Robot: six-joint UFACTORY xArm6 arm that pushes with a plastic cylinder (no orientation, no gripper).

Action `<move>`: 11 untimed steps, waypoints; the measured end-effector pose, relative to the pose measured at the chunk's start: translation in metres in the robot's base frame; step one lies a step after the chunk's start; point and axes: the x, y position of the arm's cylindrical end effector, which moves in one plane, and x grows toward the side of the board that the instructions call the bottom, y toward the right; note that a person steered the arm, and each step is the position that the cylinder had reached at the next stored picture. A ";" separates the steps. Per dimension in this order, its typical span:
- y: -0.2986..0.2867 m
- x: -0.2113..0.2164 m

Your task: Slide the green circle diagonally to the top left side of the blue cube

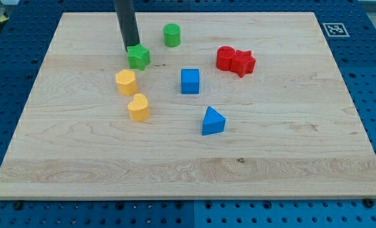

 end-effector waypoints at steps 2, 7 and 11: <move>0.032 -0.074; 0.075 -0.052; 0.160 -0.039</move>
